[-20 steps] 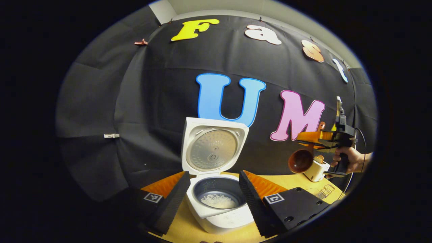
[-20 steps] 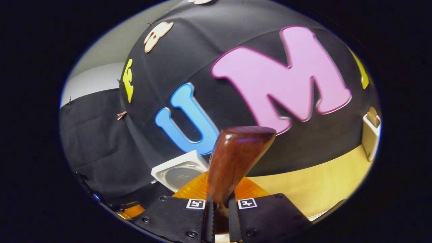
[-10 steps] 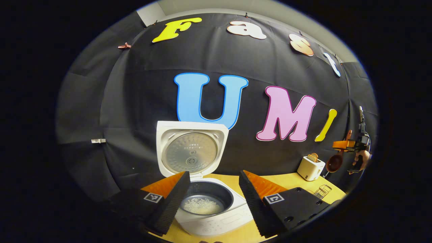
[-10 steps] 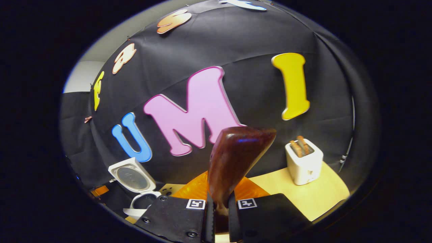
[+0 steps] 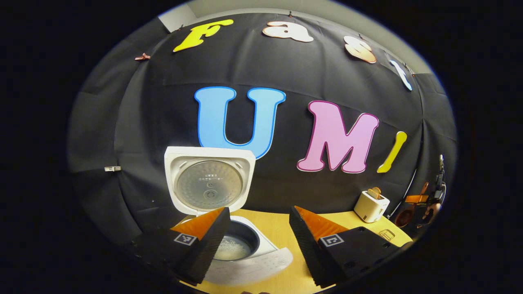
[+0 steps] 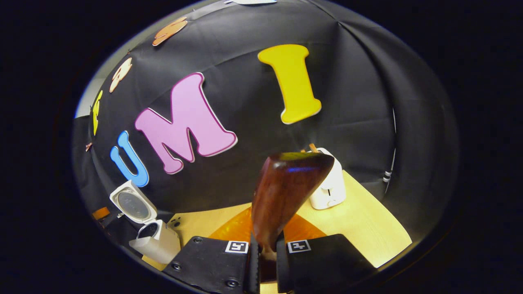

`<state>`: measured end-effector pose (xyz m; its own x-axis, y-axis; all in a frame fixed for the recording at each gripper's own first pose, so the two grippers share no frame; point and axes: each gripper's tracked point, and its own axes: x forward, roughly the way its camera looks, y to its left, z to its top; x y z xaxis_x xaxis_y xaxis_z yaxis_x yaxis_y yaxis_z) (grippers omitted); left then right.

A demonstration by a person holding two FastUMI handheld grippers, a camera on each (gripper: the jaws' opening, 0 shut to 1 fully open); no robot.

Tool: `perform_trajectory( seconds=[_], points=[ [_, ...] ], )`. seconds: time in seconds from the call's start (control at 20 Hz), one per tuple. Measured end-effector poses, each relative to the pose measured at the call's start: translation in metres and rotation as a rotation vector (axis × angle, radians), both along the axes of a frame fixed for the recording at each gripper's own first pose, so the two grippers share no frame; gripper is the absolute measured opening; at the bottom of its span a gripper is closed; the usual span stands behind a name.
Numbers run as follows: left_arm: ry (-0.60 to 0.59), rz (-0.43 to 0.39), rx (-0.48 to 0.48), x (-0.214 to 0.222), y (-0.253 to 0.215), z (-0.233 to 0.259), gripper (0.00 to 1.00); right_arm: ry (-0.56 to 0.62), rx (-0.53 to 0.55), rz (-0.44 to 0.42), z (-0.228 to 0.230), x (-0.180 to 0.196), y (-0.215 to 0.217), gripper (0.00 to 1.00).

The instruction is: Close the left gripper, press the button to open the rice cooker; take a wooden spoon from the chopstick holder with the right hand, scoop a spoonful of rice and pour it into the rice cooker, then put the wooden spoon back into the chopstick holder.

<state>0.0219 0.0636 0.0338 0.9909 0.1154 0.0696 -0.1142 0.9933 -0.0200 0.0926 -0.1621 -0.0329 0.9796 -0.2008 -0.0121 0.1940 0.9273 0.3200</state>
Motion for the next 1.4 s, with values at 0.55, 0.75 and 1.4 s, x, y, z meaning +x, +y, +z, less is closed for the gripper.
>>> perform_trajectory(
  seconds=[0.55,0.75,1.4],
  points=[
    [0.056,0.036,0.023,-0.005,-0.026,-0.006,0.94,0.112,0.001,0.007,-0.075,0.029,-0.022,0.20],
    [0.062,0.043,0.026,-0.004,-0.030,-0.007,0.94,0.172,-0.011,0.018,-0.098,0.042,-0.022,0.20],
    [0.040,0.051,-0.005,-0.010,-0.025,-0.006,0.94,0.317,0.019,0.001,-0.134,0.040,-0.026,0.57]
  ],
)
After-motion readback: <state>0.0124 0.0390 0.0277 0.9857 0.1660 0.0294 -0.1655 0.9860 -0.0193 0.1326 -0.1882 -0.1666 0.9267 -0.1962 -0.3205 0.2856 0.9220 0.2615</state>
